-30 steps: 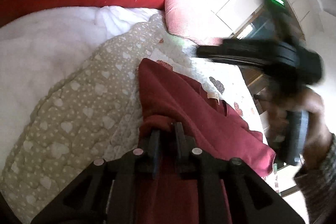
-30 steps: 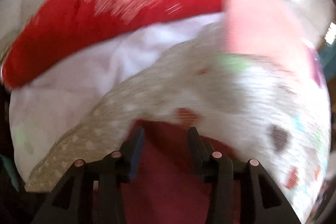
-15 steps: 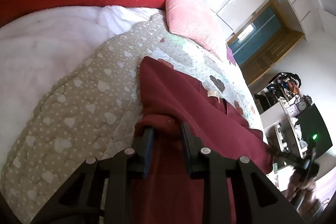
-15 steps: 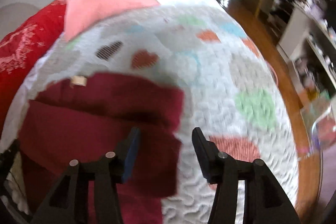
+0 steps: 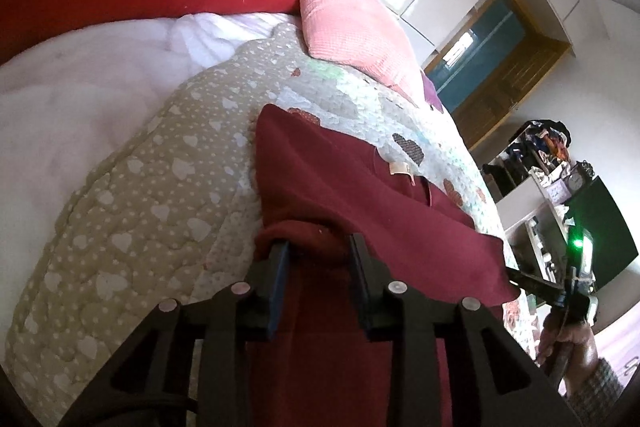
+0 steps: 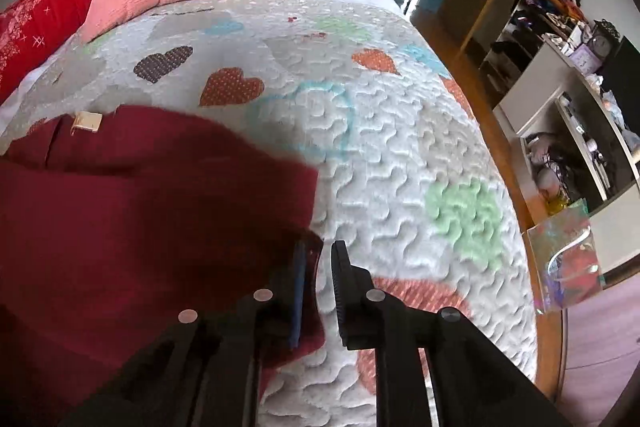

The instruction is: Fold small clothes

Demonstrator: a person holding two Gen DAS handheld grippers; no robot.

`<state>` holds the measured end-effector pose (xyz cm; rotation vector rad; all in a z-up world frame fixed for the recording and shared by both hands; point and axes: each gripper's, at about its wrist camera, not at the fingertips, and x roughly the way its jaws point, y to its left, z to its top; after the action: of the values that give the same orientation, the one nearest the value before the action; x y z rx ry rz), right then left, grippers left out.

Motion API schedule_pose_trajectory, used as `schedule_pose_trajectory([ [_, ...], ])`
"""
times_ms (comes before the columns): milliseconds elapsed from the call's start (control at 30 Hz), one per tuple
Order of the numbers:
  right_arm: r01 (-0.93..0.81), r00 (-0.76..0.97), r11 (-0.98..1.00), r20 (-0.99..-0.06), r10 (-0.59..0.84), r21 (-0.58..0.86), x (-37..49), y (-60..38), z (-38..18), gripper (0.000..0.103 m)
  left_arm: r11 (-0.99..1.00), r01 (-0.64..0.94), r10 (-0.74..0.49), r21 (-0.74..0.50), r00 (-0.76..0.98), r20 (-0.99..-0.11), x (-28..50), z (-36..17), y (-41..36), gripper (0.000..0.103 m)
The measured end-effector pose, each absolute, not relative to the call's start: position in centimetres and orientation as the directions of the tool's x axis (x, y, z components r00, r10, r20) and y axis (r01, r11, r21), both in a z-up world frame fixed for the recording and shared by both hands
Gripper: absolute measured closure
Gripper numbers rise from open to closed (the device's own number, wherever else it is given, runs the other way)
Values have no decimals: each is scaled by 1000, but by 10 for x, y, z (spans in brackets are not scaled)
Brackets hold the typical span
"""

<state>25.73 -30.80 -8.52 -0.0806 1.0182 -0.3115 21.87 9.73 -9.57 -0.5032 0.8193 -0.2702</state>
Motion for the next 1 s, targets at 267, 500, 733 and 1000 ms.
schedule_pose_trajectory([
  [267,236,680,926,-630,-374,-295,189,-270,-38,59,850,27,-406,-525,669,-623,208,-95,92,59],
  [500,39,655,996,-751,-90,-85,145,-239,-77,59,889,-64,-317,-454,630,-709,161,-107,91,50],
  [733,27,651,995,-757,54,95,89,-258,-120,53,906,-89,-282,-413,601,-748,98,-117,105,50],
  [1000,26,628,985,-769,116,169,36,-281,-128,37,880,-178,-278,-440,557,-782,60,-106,122,48],
])
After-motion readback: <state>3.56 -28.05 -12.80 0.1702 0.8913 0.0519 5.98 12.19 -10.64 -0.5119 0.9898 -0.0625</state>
